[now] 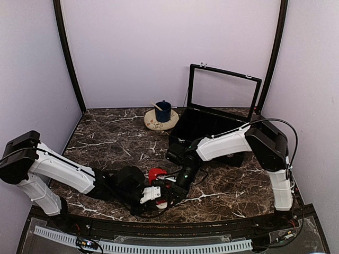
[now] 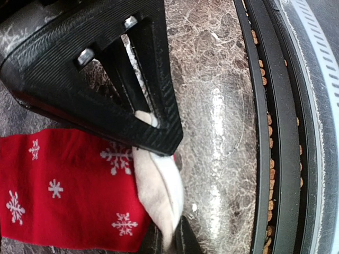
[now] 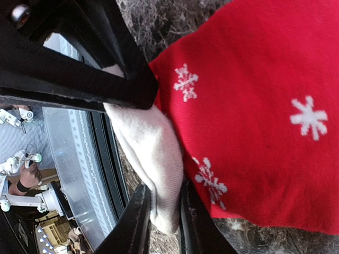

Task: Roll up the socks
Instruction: Roll the sock at the center of the board.

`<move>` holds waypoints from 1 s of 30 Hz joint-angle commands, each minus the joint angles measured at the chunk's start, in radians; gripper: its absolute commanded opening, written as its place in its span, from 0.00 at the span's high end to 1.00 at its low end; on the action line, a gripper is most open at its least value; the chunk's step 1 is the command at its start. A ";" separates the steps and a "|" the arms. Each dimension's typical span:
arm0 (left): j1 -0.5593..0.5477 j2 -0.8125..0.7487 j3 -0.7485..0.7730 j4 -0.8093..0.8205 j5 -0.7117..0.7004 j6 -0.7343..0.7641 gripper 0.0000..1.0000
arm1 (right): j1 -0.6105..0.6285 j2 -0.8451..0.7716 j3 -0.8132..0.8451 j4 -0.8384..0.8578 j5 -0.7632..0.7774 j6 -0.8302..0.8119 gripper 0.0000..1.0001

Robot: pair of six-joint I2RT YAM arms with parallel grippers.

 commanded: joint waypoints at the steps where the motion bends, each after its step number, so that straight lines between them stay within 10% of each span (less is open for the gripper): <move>1: 0.006 0.010 0.010 -0.061 0.036 -0.068 1.00 | -0.017 -0.013 -0.023 0.041 0.042 0.020 0.80; 30: 0.151 0.028 -0.055 -0.018 0.224 -0.277 1.00 | -0.092 -0.129 -0.156 0.272 0.044 0.170 0.73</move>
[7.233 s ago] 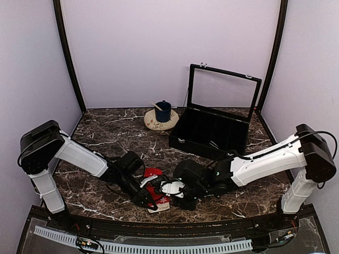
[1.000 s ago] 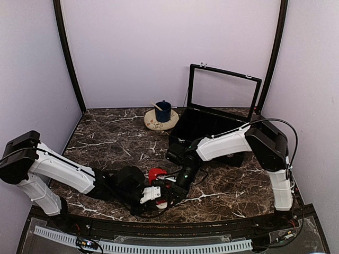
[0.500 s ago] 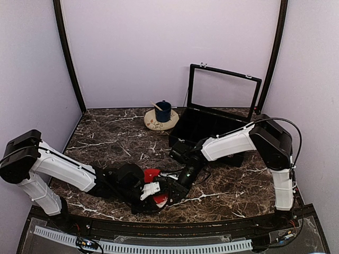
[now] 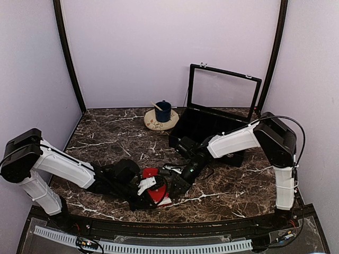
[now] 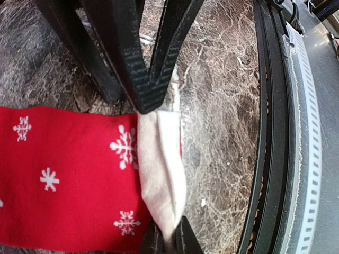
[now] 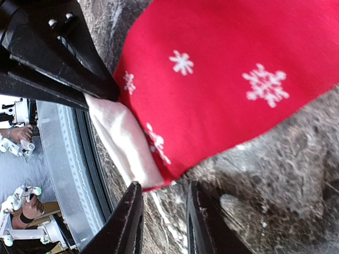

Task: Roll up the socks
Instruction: Roll the sock at the center of the board.

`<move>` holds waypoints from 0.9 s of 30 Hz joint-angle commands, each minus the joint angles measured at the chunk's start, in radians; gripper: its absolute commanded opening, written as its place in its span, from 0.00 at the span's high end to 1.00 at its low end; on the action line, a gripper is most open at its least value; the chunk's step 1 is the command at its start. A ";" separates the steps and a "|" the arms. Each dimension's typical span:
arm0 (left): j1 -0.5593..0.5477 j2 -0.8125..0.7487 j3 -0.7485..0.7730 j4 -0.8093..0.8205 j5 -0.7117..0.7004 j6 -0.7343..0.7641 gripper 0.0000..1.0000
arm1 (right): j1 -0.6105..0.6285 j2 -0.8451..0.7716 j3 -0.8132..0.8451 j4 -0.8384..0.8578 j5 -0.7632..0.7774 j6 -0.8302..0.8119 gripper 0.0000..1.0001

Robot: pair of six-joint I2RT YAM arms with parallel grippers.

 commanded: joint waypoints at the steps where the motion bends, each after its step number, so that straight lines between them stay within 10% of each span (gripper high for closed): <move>1: 0.025 0.011 -0.035 -0.047 0.057 -0.027 1.00 | -0.014 -0.048 -0.022 0.046 0.038 0.022 0.73; 27: 0.174 0.193 0.019 -0.081 0.405 -0.104 1.00 | 0.080 -0.335 -0.263 0.260 0.537 -0.051 0.76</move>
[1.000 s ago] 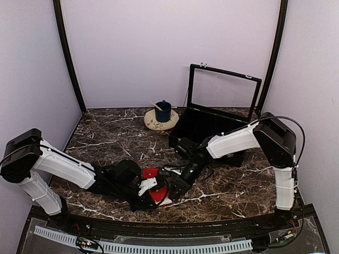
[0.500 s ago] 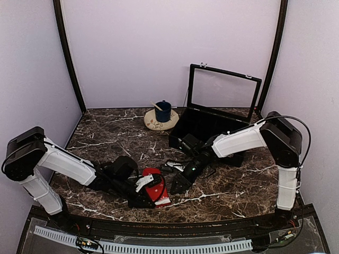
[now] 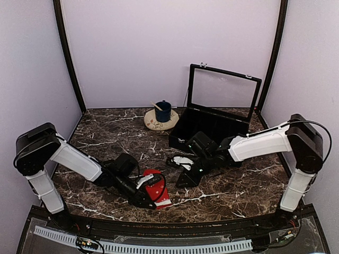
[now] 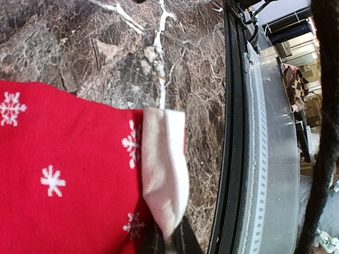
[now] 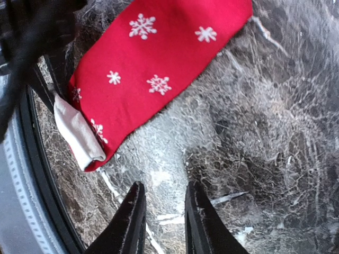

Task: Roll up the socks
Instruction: Roll the sock at the center of the board.

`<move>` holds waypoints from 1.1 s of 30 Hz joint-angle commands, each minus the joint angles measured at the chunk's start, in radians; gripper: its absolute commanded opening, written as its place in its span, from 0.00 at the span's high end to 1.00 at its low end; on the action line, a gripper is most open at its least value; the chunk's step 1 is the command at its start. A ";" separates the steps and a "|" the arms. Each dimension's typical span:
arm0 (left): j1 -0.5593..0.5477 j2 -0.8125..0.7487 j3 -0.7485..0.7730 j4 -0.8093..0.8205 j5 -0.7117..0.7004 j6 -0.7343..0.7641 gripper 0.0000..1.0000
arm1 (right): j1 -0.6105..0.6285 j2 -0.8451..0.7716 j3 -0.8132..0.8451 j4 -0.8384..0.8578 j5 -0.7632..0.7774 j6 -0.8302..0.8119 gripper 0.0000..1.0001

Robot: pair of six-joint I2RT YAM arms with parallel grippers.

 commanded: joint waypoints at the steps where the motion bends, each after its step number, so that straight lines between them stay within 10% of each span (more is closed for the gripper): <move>1: 0.019 0.047 -0.009 -0.119 0.007 -0.011 1.00 | 0.072 -0.058 -0.036 0.048 0.171 -0.066 0.76; 33: 0.090 0.143 0.036 -0.172 0.093 -0.007 1.00 | 0.373 0.032 0.049 0.017 0.392 -0.259 0.72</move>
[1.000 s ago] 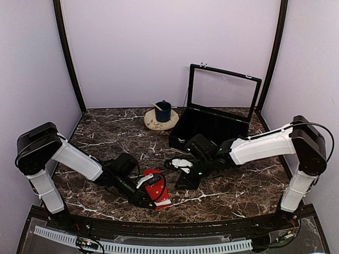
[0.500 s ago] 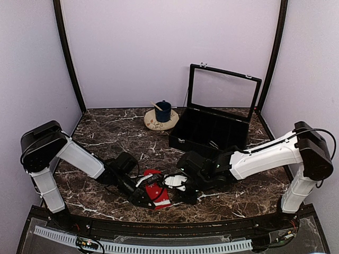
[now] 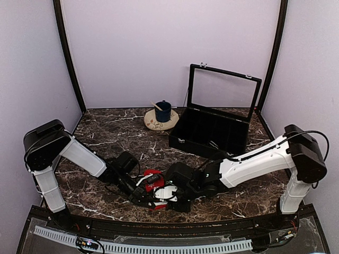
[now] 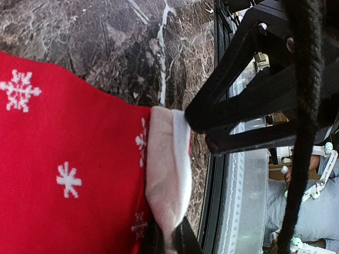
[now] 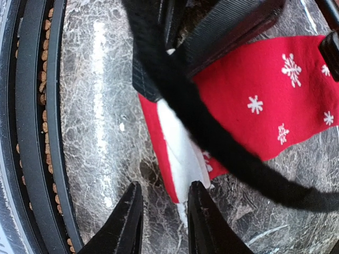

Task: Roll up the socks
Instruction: Roll the sock at the center of the board.

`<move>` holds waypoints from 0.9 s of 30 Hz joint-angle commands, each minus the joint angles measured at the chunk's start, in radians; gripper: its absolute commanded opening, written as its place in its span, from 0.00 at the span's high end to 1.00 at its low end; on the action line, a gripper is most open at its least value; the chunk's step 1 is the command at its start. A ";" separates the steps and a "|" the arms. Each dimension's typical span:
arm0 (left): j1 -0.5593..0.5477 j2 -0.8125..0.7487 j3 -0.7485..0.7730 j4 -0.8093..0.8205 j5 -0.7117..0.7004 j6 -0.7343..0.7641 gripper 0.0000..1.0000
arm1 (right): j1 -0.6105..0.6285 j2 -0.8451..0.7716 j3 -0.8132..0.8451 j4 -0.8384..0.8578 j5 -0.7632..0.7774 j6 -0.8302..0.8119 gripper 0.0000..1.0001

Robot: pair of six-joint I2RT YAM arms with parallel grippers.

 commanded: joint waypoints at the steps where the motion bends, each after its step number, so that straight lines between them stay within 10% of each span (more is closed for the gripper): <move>1: 0.012 0.042 -0.019 -0.109 -0.086 0.008 1.00 | 0.013 0.030 0.041 0.003 0.029 -0.040 0.72; 27: 0.026 0.046 -0.019 -0.110 -0.055 0.006 1.00 | 0.010 0.137 0.072 -0.020 0.009 -0.120 0.81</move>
